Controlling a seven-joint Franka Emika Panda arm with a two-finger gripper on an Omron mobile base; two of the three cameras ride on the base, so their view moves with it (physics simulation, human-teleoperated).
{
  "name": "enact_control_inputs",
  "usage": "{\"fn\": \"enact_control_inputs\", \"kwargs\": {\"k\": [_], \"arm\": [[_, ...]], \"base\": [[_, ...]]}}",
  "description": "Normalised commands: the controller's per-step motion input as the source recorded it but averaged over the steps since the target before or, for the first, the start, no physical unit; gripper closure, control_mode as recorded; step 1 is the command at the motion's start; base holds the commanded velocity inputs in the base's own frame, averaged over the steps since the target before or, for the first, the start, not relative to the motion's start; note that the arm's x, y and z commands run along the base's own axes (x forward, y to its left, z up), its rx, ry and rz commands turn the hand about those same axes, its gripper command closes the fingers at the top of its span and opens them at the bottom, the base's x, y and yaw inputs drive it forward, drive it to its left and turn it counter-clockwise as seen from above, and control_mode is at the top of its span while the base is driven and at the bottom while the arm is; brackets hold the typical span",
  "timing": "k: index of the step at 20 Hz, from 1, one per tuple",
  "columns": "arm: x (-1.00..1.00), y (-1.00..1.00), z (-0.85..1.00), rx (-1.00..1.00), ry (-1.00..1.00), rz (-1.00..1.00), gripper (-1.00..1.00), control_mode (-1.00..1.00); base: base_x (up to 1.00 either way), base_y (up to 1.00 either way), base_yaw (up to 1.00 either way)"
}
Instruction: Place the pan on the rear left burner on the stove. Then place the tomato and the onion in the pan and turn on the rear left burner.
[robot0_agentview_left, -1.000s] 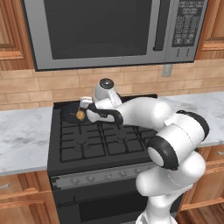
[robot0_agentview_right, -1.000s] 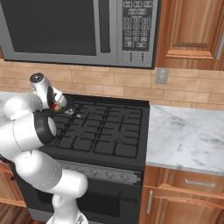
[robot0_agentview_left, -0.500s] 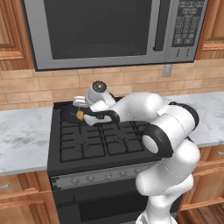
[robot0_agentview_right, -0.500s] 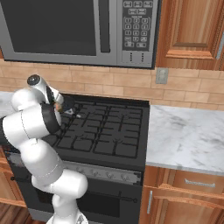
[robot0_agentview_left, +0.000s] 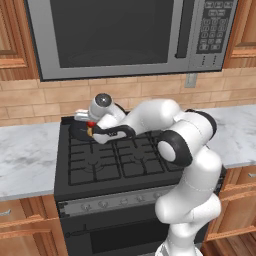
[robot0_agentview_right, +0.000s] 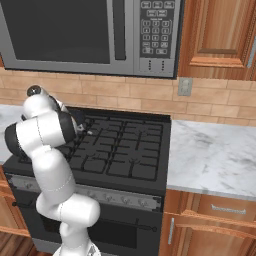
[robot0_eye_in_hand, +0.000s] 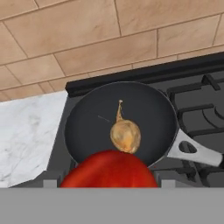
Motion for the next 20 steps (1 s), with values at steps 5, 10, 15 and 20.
{"fn": "enact_control_inputs", "kwargs": {"k": [5,10,15,20], "arm": [[0.19,0.27,0.00,0.00,0.00,0.00,1.00,-1.00],[0.18,0.21,-0.09,0.00,0.01,0.00,1.00,-1.00],[0.13,0.14,-0.17,0.00,0.06,0.00,1.00,-1.00],[0.05,0.00,-0.19,0.00,0.09,-0.01,1.00,-1.00]], "base": [[0.00,0.00,0.00],[0.00,0.00,0.00],[0.00,0.00,0.00],[0.00,0.00,0.00]]}}
